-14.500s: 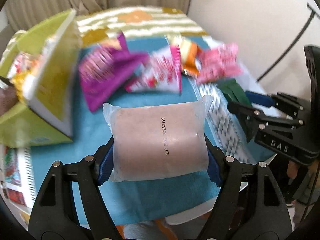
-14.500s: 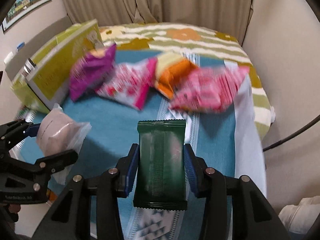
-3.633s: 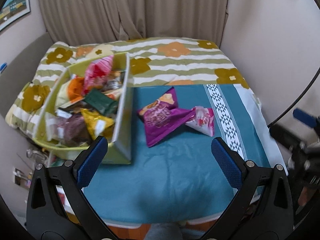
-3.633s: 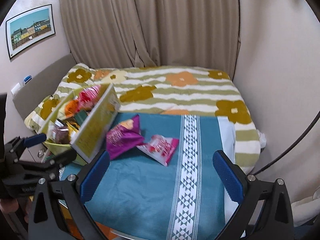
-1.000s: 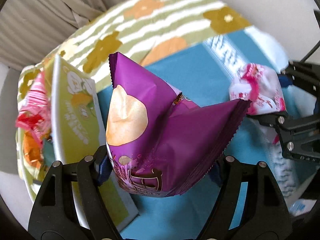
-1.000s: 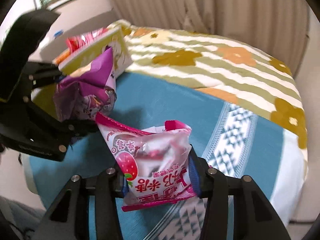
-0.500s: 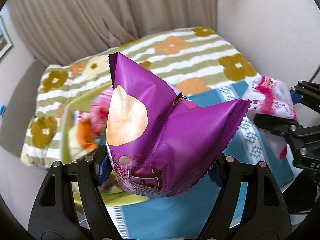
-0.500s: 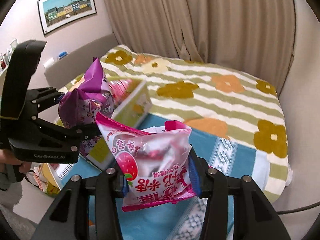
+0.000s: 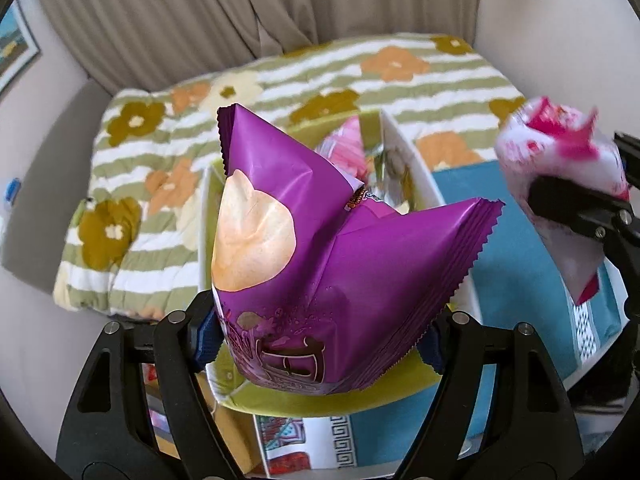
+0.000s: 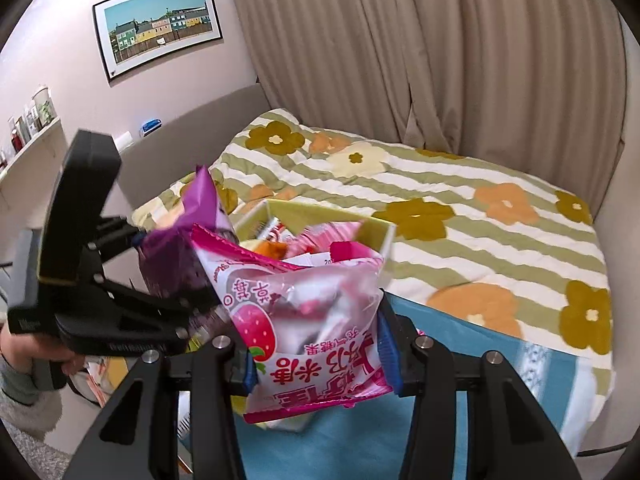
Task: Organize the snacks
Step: 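Carry both packets into the yellow box and open both tools to release them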
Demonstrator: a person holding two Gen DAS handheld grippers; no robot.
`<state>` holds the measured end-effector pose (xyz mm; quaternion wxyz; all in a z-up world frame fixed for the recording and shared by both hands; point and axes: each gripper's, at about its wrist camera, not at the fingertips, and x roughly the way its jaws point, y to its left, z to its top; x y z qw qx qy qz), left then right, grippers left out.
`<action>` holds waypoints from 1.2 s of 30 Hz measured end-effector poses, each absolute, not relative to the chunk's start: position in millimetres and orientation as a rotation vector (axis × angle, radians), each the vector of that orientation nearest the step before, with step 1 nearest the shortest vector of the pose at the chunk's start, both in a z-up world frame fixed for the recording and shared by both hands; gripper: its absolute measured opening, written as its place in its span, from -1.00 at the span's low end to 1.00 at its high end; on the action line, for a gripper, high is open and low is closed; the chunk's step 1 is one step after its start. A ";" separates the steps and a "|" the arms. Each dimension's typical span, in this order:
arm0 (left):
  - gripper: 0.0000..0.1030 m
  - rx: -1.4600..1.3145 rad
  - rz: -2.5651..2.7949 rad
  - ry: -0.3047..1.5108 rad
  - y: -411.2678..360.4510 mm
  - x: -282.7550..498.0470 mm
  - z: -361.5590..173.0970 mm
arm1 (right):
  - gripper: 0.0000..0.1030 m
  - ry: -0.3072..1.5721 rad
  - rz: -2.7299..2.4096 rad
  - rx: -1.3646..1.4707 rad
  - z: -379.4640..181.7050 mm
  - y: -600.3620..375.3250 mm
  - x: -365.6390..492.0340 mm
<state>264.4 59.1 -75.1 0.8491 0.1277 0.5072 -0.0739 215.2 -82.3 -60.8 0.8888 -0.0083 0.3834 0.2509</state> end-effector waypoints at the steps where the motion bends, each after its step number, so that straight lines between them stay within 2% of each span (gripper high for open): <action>1: 0.53 0.275 -0.169 1.089 61.9 266.1 -80.5 | -0.16 0.805 0.518 -0.011 -63.5 -75.0 219.3; 4: 0.99 0.309 -0.194 1.099 66.6 268.9 -93.1 | -0.16 0.833 0.499 0.005 -70.3 -61.3 231.0; 17: 0.99 0.080 -0.353 1.093 117.6 278.1 -81.8 | -0.16 0.892 0.393 0.033 -80.2 -40.7 258.1; 24: 0.99 0.123 -0.414 1.052 102.6 272.5 -74.4 | -0.16 0.898 0.380 0.046 -82.0 -34.6 264.3; 31: 0.99 0.099 -0.371 1.081 125.6 278.6 -83.3 | -0.14 0.903 0.381 0.044 -82.3 -30.3 268.1; 34: 0.99 0.087 -0.351 1.087 136.7 280.1 -91.3 | 0.03 0.916 0.378 0.060 -87.9 -23.7 275.7; 36: 0.99 0.091 -0.334 1.087 141.8 279.4 -95.8 | 0.76 0.911 0.374 0.071 -90.1 -19.5 278.6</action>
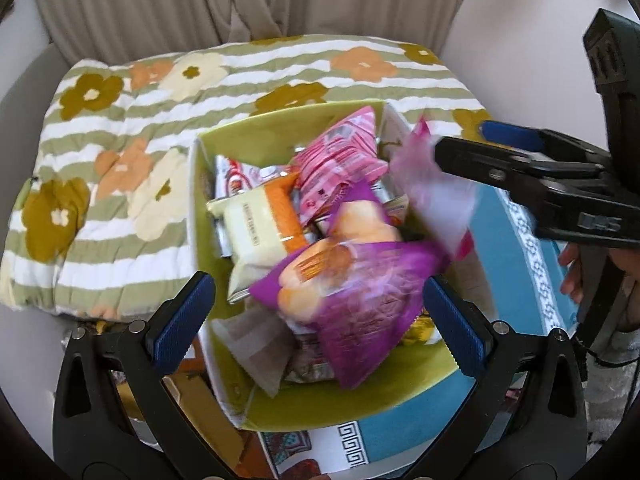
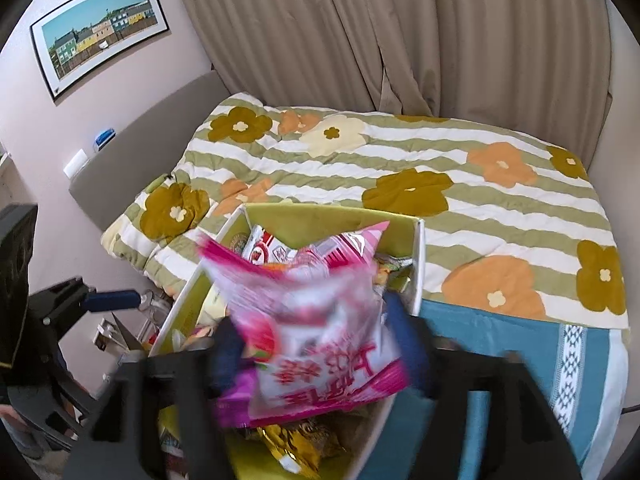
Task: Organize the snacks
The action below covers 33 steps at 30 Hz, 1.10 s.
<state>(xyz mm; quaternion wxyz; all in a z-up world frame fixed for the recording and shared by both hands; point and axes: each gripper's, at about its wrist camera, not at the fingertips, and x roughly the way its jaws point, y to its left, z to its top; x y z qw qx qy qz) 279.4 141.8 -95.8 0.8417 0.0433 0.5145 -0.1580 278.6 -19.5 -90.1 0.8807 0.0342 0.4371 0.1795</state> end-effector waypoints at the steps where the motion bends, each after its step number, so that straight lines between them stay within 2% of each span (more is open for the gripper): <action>1: 0.99 0.097 -0.324 1.087 144.0 278.7 -97.9 | 0.85 0.909 0.370 0.078 -91.1 -18.8 278.0; 8: 0.99 0.073 -0.285 1.077 148.0 260.5 -102.9 | 0.86 0.929 0.348 0.065 -99.9 -14.7 257.5; 16: 0.99 0.046 -0.228 0.987 125.3 218.1 -73.4 | 0.86 0.836 0.339 0.063 -60.5 -36.2 207.5; 23: 0.99 -0.012 -0.211 0.787 104.7 140.7 -12.3 | 0.86 0.710 0.224 0.042 -4.0 -70.7 132.1; 25: 0.99 -0.019 -0.197 0.720 99.5 110.8 3.0 | 0.94 0.684 0.161 0.026 9.3 -80.7 104.6; 26: 0.99 -0.020 -0.194 0.696 97.5 98.7 7.9 | 0.99 0.678 0.143 0.018 12.7 -84.2 97.8; 33: 0.99 -0.020 -0.170 0.606 78.5 33.3 22.1 | 0.99 0.635 0.012 -0.008 25.0 -114.6 25.1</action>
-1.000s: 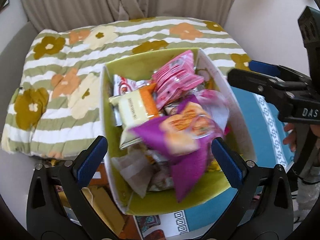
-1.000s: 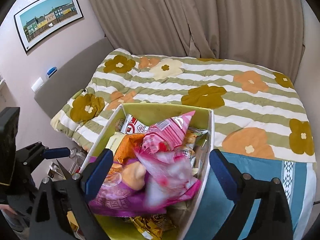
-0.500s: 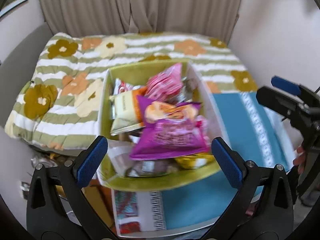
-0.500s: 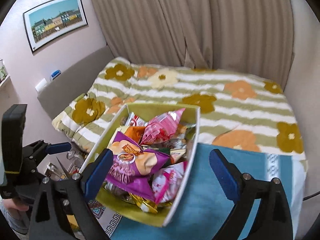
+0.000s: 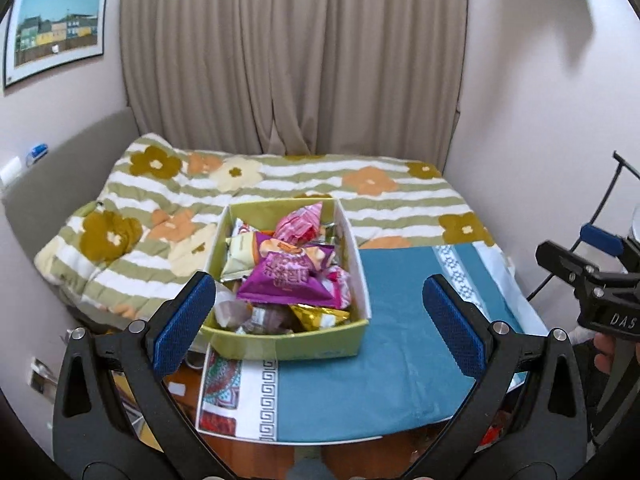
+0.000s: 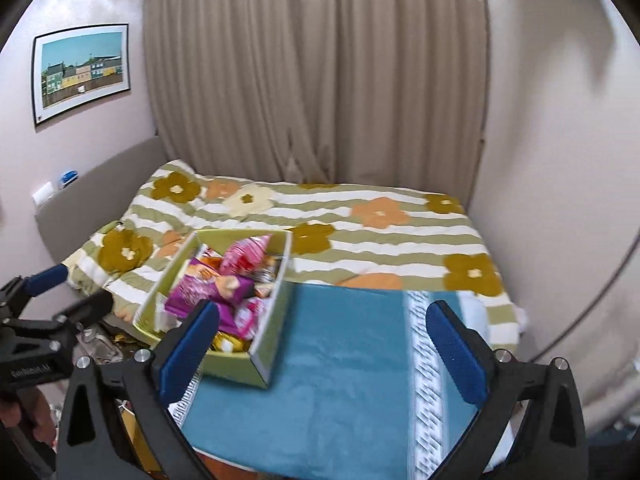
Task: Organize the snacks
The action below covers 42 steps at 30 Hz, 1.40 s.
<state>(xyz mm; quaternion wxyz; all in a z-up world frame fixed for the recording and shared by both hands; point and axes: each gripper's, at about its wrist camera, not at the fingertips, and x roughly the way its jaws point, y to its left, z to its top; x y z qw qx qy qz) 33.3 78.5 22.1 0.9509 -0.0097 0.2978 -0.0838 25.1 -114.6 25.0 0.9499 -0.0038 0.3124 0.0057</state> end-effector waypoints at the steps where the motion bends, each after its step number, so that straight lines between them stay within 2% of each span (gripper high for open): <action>1: 0.99 -0.019 -0.167 0.596 76.7 25.7 22.5 | 0.99 0.633 -0.005 -0.009 24.6 -118.7 14.2; 12: 0.99 0.037 -0.161 0.546 50.2 -13.8 22.6 | 0.99 0.587 -0.100 0.021 22.7 -145.1 -37.8; 42: 0.99 0.044 -0.184 0.563 37.6 -10.2 21.8 | 0.99 0.592 -0.111 0.022 20.2 -149.6 -41.2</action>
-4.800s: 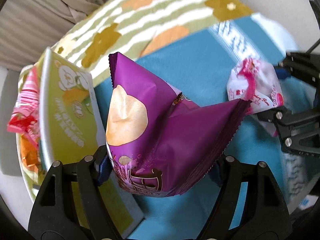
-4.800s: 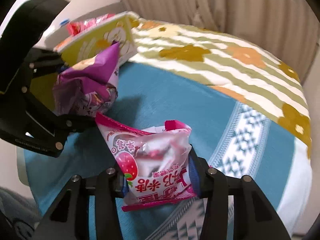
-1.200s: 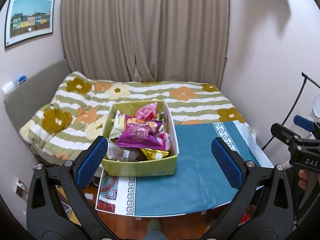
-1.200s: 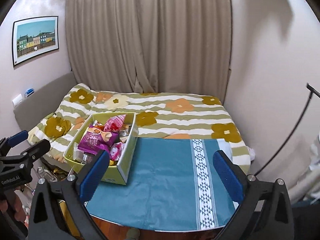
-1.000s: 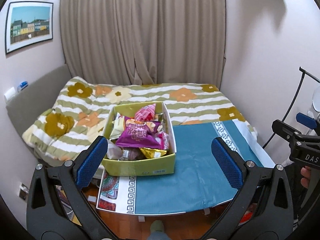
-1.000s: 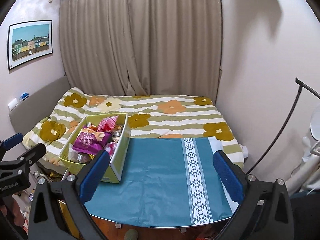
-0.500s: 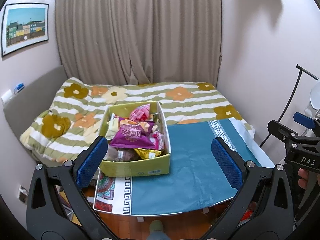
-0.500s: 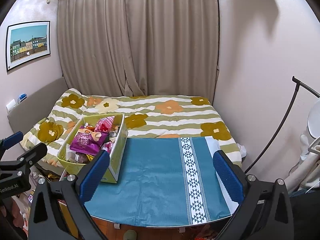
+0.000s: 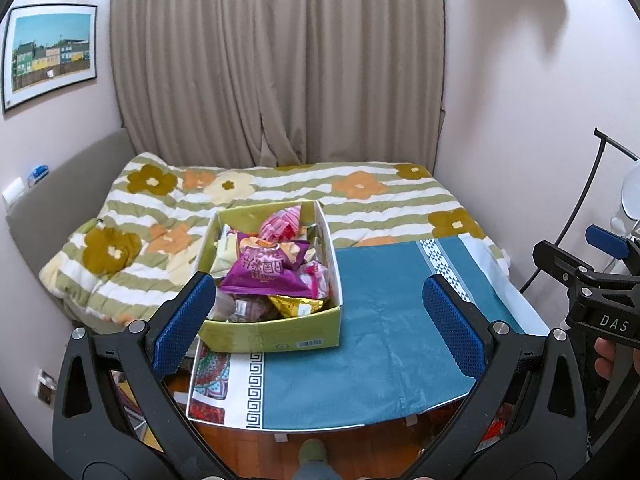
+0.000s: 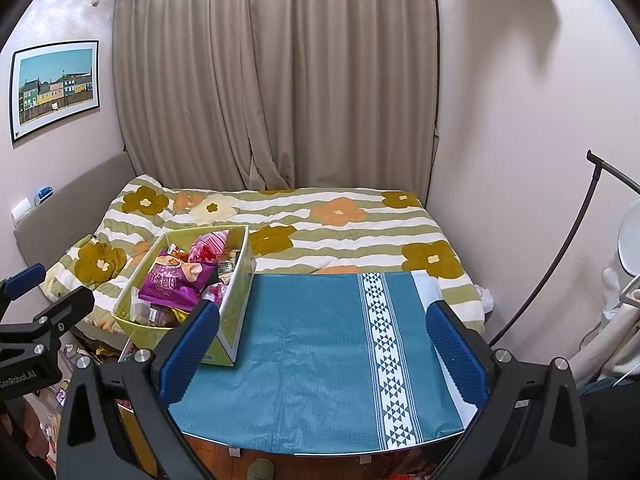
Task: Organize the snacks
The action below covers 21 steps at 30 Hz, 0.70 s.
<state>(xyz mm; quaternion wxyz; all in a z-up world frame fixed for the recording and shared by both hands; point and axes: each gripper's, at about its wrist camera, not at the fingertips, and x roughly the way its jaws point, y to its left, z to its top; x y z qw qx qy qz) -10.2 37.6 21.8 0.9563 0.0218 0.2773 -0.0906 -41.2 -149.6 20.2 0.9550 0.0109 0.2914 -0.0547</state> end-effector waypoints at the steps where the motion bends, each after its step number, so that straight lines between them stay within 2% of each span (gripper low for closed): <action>1: 0.99 0.045 -0.184 0.563 37.6 -10.2 21.8 | 0.99 0.591 -0.111 0.022 20.3 -149.9 -41.2; 21: 0.99 0.059 -0.170 0.565 33.7 -8.0 15.3 | 0.99 0.587 -0.116 0.032 19.8 -149.4 -40.5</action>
